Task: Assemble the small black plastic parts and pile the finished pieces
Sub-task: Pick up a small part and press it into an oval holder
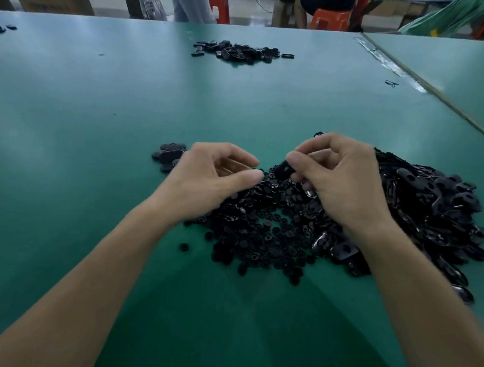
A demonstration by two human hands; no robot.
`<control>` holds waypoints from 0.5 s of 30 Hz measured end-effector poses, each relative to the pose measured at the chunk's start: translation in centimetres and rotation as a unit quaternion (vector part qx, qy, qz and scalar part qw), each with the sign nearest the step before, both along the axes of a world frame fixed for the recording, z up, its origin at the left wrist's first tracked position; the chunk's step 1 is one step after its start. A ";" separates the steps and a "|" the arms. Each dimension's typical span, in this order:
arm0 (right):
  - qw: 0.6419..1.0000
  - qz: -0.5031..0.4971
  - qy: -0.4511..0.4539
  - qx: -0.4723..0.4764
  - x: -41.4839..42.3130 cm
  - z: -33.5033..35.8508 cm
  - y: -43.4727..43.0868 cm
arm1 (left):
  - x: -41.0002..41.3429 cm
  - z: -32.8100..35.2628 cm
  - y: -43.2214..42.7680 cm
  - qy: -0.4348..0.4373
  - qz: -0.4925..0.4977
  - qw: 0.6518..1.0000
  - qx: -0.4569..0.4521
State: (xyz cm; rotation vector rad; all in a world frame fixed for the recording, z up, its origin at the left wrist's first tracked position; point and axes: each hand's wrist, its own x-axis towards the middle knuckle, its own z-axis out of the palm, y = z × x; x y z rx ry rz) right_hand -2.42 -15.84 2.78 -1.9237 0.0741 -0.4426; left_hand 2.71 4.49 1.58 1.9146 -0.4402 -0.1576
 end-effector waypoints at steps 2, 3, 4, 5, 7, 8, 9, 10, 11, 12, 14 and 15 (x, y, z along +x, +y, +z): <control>0.987 0.035 0.017 0.154 -0.7 -0.5 1.4 | -0.7 0.3 -0.8 0.022 -0.045 0.998 -0.032; 0.979 0.041 0.021 0.199 -1.0 -0.9 1.9 | -1.0 0.4 -1.2 0.022 -0.052 0.997 -0.046; 0.973 0.042 0.022 0.225 -1.3 -1.3 2.4 | -1.2 0.4 -1.4 0.024 -0.053 0.996 -0.063; 0.970 0.040 0.022 0.240 -1.6 -1.6 2.7 | -1.3 0.5 -1.6 0.028 -0.052 0.995 -0.079; 0.969 0.033 0.021 0.246 -2.0 -2.2 3.0 | -1.5 0.5 -1.7 0.038 -0.046 0.993 -0.100; 0.970 0.030 0.020 0.240 -2.1 -2.3 3.0 | -1.6 0.5 -1.7 0.042 -0.040 0.993 -0.106; 0.972 0.026 0.020 0.232 -2.2 -2.5 3.0 | -1.6 0.4 -1.6 0.044 -0.031 0.992 -0.111; 0.974 0.023 0.021 0.222 -2.3 -2.7 3.0 | -1.6 0.4 -1.6 0.043 -0.021 0.992 -0.114; 0.977 0.020 0.022 0.213 -2.4 -2.8 3.0 | -1.5 0.4 -1.6 0.041 -0.013 0.992 -0.115; 0.978 0.018 0.021 0.204 -2.5 -2.9 3.1 | -1.5 0.4 -1.6 0.040 -0.008 0.993 -0.114; 0.981 0.016 0.020 0.191 -2.6 -3.0 3.2 | -1.5 0.5 -1.6 0.042 -0.002 0.993 -0.113; 0.982 0.017 0.020 0.188 -2.7 -3.0 3.3 | -1.5 0.5 -1.6 0.043 0.001 0.993 -0.113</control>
